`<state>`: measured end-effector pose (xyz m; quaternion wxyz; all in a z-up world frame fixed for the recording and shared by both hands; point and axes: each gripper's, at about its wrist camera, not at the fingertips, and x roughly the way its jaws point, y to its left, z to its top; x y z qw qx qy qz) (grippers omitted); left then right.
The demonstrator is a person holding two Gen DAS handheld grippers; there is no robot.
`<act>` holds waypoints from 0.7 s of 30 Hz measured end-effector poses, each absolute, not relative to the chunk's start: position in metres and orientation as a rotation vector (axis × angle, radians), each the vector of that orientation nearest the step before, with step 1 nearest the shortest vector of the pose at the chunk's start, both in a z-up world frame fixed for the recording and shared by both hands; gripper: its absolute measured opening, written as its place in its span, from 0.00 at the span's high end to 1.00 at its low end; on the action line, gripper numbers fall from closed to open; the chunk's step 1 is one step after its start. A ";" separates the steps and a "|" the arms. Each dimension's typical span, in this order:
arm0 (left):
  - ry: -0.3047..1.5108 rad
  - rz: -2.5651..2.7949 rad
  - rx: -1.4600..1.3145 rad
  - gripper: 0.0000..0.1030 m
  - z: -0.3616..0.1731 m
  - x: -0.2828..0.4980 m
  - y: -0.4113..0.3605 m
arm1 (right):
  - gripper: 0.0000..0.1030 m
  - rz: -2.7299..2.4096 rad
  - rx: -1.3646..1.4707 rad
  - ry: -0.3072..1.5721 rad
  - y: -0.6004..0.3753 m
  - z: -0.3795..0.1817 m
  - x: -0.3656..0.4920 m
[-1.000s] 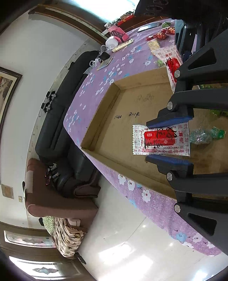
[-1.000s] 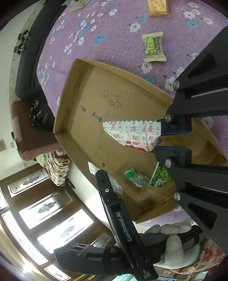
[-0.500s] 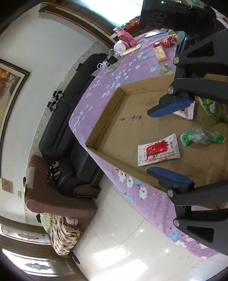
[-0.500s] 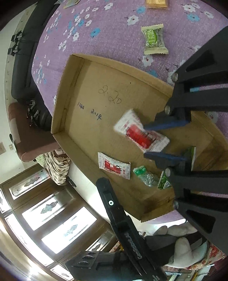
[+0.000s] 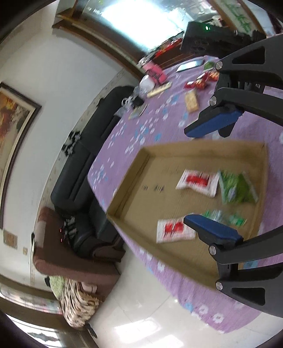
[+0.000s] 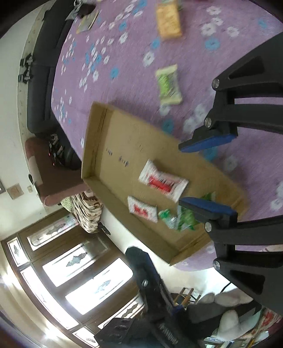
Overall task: Organize snacks
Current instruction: 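Grasp a dark red pastry packet with right gripper while left reaches toward candy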
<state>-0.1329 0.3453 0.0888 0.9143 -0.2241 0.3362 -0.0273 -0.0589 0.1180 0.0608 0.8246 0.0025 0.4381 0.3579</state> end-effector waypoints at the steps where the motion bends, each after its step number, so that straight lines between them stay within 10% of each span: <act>1: 0.696 -0.073 -0.456 0.24 0.089 -0.133 0.338 | 0.58 0.740 0.010 0.928 0.103 0.059 -0.062; 21: 0.870 -0.282 -0.291 0.23 0.060 -0.097 0.193 | 0.54 0.249 0.348 0.865 -0.189 0.043 -0.052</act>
